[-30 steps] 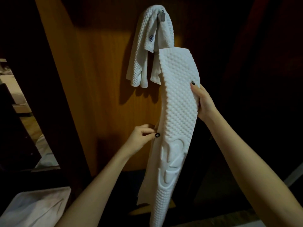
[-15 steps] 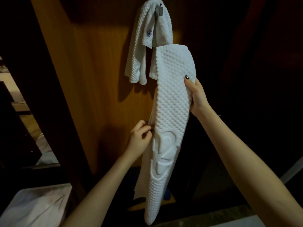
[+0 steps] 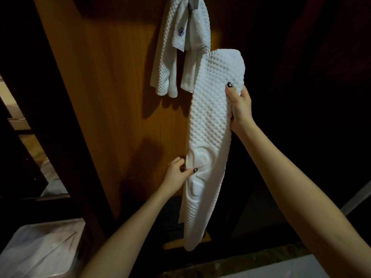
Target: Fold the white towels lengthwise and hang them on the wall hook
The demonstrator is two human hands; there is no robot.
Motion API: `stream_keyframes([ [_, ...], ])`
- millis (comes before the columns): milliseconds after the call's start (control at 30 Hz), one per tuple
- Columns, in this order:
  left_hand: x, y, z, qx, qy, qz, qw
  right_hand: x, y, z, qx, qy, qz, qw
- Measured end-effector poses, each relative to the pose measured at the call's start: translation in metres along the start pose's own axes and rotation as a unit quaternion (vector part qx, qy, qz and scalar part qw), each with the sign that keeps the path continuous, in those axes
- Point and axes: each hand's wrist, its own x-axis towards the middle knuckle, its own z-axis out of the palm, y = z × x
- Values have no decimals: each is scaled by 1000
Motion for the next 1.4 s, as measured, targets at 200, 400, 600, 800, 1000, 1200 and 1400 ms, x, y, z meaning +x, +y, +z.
stream_keyframes([
  [200, 0, 1, -5, -49, -15, 29, 998, 4, -3, -15, -30, 29, -33, 999],
  [400, -5, -2, -8, -47, -51, 33, 997, 1, -4, -17, -56, 85, -43, 994],
  [600, -21, -10, -4, -10, -2, 102, 995, 9, -18, -21, -50, 97, -44, 993],
  [800, -28, -12, 7, -14, -60, 81, 995, 13, -24, -15, -41, 103, -39, 993],
  [1000, -29, -19, 2, -129, -71, 34, 989, 13, -20, -25, -79, 143, -2, 987],
  [1200, 5, -13, -52, -209, -117, -101, 966, 11, -32, -47, -183, 144, -52, 971],
  [1400, 65, 36, -136, -120, -193, -74, 971, 35, -59, -48, -181, 134, -16, 974],
])
